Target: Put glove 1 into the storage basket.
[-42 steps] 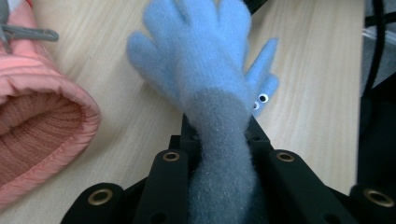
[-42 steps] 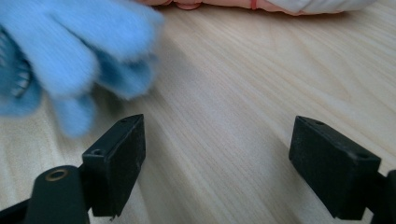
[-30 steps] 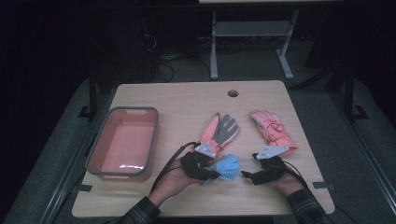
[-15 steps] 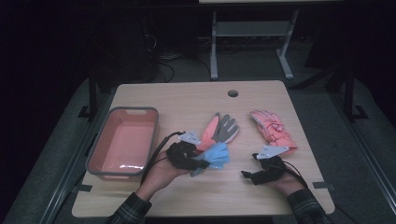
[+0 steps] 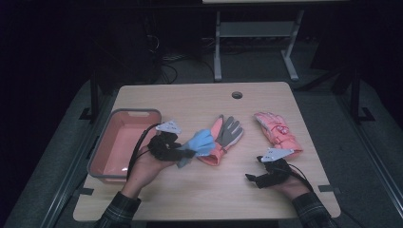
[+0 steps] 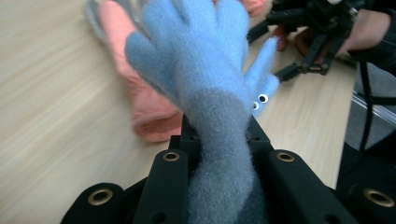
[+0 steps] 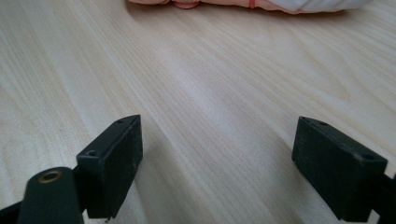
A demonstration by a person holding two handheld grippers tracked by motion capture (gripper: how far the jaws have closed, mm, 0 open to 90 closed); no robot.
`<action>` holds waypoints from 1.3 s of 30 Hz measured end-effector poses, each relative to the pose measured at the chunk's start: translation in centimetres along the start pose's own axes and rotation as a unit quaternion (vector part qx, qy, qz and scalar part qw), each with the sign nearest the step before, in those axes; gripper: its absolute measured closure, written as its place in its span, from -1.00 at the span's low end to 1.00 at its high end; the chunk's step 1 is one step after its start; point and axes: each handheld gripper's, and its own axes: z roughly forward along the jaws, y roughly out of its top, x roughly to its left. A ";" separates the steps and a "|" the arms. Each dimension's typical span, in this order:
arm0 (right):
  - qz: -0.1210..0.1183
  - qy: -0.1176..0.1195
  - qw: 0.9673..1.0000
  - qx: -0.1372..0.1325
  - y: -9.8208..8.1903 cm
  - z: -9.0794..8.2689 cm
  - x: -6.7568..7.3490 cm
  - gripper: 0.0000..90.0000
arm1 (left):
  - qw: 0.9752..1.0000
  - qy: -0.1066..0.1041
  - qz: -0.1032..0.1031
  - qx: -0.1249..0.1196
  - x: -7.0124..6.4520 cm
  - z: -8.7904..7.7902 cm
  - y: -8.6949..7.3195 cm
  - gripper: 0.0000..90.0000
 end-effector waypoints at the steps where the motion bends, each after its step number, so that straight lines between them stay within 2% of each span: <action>1: 0.000 0.000 1.000 0.000 0.0 0.0 0.0 -0.64 | 1.000 0.000 0.000 0.000 0.0 0.0 0.0 0.68; 6: 0.000 0.000 1.000 0.000 0.0 0.0 0.0 -0.64 | 0.999 0.028 -0.015 -0.013 1.4 -2.0 -0.3 0.68; 13: 0.000 0.000 1.000 -0.001 0.0 0.0 0.0 -0.64 | 0.998 0.054 -0.032 -0.025 2.9 -4.0 -0.8 0.68; 17: 0.000 -0.001 1.000 0.000 0.0 0.0 0.0 -0.64 | 0.995 0.083 -0.045 -0.033 4.3 -5.7 -1.4 0.68; 18: 0.000 -0.001 1.000 0.000 0.0 0.0 0.0 -0.64 | 0.995 0.083 -0.045 -0.033 4.3 -5.7 -1.4 0.68; 19: -0.002 -0.001 1.000 -0.001 0.0 0.0 0.0 -0.64 | 0.993 0.097 -0.058 -0.037 5.0 -6.4 -1.9 0.68; 22: 0.000 -0.001 1.000 0.000 0.0 0.0 0.0 -0.64 | 0.990 0.115 -0.070 -0.036 6.1 -7.3 -2.6 0.68; 23: -0.001 -0.002 1.000 -0.001 0.0 0.0 0.0 -0.64 | 0.990 0.115 -0.070 -0.036 6.1 -7.3 -2.6 0.68; 24: -0.001 -0.002 1.000 -0.001 0.0 0.0 0.0 -0.64 | 0.989 0.121 -0.077 -0.036 6.5 -7.5 -2.9 0.68; 25: -0.001 -0.002 1.000 -0.001 0.0 0.0 0.0 -0.64 | 0.986 0.133 -0.091 -0.040 7.3 -8.0 -3.5 0.68; 28: -0.001 -0.002 1.000 -0.001 0.0 0.0 0.0 -0.64 | 0.983 0.147 -0.105 -0.040 8.2 -8.4 -4.1 0.68; 29: -0.001 -0.002 1.000 -0.001 0.0 0.0 0.0 -0.64 | 0.983 0.147 -0.105 -0.040 8.2 -8.4 -4.1 0.68; 30: -0.001 -0.002 1.000 -0.001 0.0 0.0 0.0 -0.64 | 0.981 0.158 -0.111 -0.036 8.8 -8.7 -4.5 0.68; 33: -0.001 -0.002 1.000 -0.001 0.0 0.0 0.0 -0.64 | 0.976 0.177 -0.122 -0.030 9.6 -8.8 -5.2 0.68; 34: -0.001 -0.002 1.000 -0.001 0.0 0.0 0.0 -0.64 | 0.976 0.177 -0.122 -0.030 9.6 -8.8 -5.2 0.68; 35: 0.000 -0.001 1.000 -0.001 0.0 0.0 0.0 -0.64 | 0.973 0.187 -0.131 -0.025 10.2 -8.8 -5.6 0.68; 38: -0.001 -0.001 1.000 -0.001 0.0 0.0 0.0 -0.64 | 0.970 0.195 -0.144 -0.016 11.1 -8.4 -6.2 0.68; 39: -0.001 -0.001 1.000 -0.001 0.0 0.0 0.0 -0.64 | 0.970 0.195 -0.144 -0.016 11.1 -8.4 -6.2 0.68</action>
